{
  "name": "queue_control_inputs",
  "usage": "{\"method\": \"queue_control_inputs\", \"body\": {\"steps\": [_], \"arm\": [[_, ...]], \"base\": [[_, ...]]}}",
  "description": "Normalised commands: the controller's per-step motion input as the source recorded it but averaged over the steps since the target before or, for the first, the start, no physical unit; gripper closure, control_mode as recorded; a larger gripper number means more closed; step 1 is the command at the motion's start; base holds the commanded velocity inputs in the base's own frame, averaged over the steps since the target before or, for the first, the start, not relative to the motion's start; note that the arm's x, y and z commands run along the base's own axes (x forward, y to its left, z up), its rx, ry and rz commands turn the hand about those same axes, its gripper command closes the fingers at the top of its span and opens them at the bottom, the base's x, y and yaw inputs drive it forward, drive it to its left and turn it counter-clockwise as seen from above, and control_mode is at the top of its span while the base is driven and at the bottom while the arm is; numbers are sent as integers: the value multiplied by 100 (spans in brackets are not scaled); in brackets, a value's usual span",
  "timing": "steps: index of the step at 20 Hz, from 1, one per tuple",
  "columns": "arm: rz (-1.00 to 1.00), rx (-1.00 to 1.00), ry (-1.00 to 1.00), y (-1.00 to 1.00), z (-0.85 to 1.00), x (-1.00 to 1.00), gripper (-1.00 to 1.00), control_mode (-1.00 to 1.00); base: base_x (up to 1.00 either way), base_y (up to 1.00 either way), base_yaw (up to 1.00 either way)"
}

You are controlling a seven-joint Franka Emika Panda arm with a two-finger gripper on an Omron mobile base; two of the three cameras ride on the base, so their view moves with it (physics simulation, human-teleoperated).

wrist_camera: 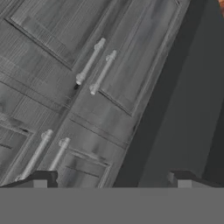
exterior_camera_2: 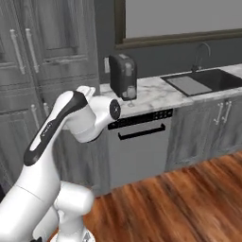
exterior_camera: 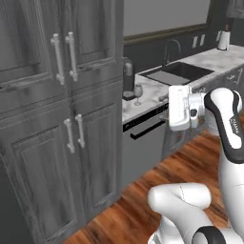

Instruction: Retrieve the wine glasses from the counter and place one next to each plate.

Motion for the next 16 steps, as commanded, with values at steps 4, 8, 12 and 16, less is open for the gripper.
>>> {"method": "queue_control_inputs", "body": {"steps": [4, 8, 12, 16], "arm": [[0, 0, 0, 0, 0, 0, -100, 100], [0, 0, 0, 0, 0, 0, -100, 100], [0, 0, 0, 0, 0, 0, -100, 100], [0, 0, 0, 0, 0, 0, -100, 100]], "base": [[28, -88, 43], [41, -99, 41], [75, -81, 44], [74, -71, 34]]}}
